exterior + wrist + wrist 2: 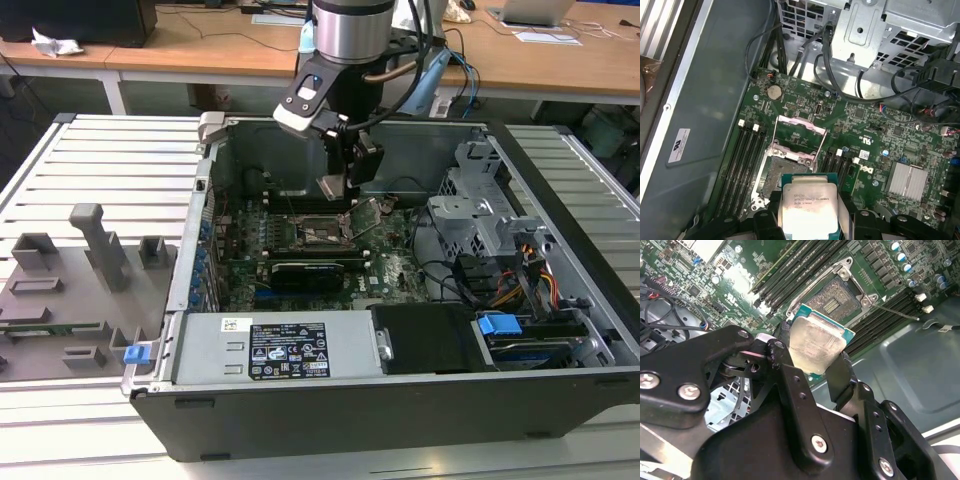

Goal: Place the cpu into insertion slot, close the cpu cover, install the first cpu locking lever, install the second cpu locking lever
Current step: 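Place the cpu into insertion slot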

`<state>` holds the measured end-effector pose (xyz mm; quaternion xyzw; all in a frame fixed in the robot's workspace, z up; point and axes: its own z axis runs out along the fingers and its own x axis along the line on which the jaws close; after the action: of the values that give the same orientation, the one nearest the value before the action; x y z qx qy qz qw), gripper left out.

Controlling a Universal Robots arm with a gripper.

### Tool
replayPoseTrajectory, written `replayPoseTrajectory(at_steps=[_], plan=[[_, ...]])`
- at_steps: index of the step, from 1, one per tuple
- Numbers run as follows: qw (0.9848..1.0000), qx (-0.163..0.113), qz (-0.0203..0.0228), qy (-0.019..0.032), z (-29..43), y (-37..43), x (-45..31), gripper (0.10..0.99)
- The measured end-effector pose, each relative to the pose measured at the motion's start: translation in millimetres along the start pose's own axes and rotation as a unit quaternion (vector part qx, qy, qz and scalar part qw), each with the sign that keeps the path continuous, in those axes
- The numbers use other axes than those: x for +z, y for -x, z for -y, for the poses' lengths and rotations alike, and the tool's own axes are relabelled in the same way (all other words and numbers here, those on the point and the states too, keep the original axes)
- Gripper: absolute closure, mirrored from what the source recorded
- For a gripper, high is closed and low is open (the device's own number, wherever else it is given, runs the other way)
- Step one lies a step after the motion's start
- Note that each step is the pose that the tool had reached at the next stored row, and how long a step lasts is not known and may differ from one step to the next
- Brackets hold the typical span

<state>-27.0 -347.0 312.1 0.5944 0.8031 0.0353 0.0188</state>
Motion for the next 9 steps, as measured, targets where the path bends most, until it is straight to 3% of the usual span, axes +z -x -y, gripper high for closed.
replayPoseTrajectory(at_steps=[9], plan=[[1.0,0.0,0.0,0.0,0.2,0.0,2.5,0.557]])
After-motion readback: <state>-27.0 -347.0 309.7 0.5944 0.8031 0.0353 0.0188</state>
